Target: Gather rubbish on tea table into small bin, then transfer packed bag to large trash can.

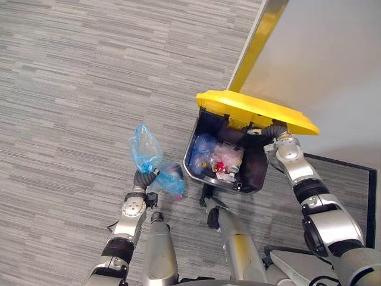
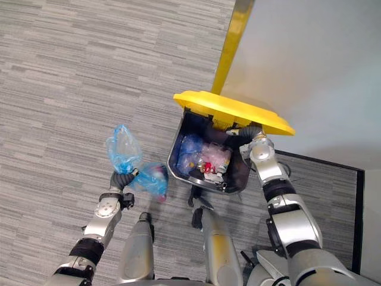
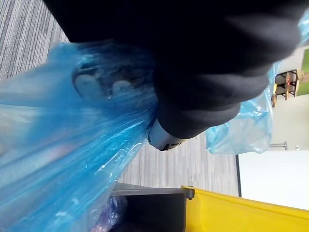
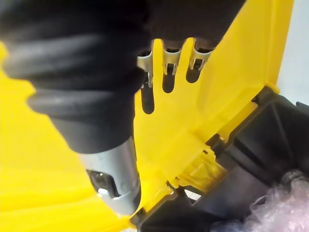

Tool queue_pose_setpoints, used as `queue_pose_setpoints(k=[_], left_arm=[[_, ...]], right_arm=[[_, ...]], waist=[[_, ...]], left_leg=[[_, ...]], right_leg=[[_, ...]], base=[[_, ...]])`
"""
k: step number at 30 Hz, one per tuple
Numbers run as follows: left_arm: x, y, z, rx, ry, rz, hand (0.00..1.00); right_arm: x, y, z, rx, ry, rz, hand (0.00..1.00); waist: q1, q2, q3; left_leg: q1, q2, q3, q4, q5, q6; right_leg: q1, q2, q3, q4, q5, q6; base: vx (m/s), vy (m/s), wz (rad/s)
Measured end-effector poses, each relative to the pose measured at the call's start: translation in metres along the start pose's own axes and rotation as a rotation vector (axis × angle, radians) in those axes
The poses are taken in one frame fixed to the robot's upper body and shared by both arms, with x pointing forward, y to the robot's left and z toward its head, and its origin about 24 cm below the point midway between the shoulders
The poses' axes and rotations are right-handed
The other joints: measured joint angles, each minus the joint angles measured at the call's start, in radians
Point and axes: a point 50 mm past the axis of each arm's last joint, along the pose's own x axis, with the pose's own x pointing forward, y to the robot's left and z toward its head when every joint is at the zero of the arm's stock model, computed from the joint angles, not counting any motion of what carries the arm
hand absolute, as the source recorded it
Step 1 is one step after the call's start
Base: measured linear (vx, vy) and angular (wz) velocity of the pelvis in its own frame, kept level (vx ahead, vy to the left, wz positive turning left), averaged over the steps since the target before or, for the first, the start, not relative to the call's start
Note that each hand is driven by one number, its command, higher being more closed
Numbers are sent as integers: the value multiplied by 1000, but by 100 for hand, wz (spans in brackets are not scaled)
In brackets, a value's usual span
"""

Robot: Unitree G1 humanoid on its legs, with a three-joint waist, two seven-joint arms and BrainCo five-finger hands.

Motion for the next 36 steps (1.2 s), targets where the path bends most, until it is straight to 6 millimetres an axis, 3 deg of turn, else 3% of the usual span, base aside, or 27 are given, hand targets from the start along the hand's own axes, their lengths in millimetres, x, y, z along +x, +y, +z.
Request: queue_pose_setpoints(k=[14,18,25,29,31,36], left_arm=[[11,-9,26,5,-90,-55,100],[9,-21,53,-25,-216,-113,100],[-4,-57,91,-62,-387,-300,100],[-11,-85,109,-57,-457,-427,100],[-12,-90,114,-58,-477,-445,100],[-24,-117,159,-71,-648,-563,100]], right_arm=[[8,-13,5,-57,10,-22,0],[11,-14,14,-74,-14,-26,0],[15,-17,23,-75,-33,-37,0],[20,-18,41,-97,-77,-40,0],[22,-18,47,-100,-93,-41,0],[26,-18,58,-121,-113,-39,0]], waist=[[-2,-6,36],[-2,-6,36],[-5,-7,36],[-26,-7,37],[-29,-6,38],[-32,-5,38]], left_leg=[[7,5,-33,-9,14,-6],[6,5,-34,8,14,-5],[7,-2,-34,18,12,-2],[7,-14,-31,32,4,12],[7,-15,-26,42,-1,18],[7,-29,-19,52,-3,19]], right_leg=[[31,-1,-36,-16,-1,-1],[37,-1,-37,-11,0,0],[43,-11,-36,-5,-4,0],[42,-23,-29,11,-11,-7],[42,-23,-23,15,-11,-7],[32,-40,-12,44,-13,-4]], base=[[9,-9,6],[10,21,-1],[32,46,2],[38,58,0],[18,48,-7],[11,33,0]])
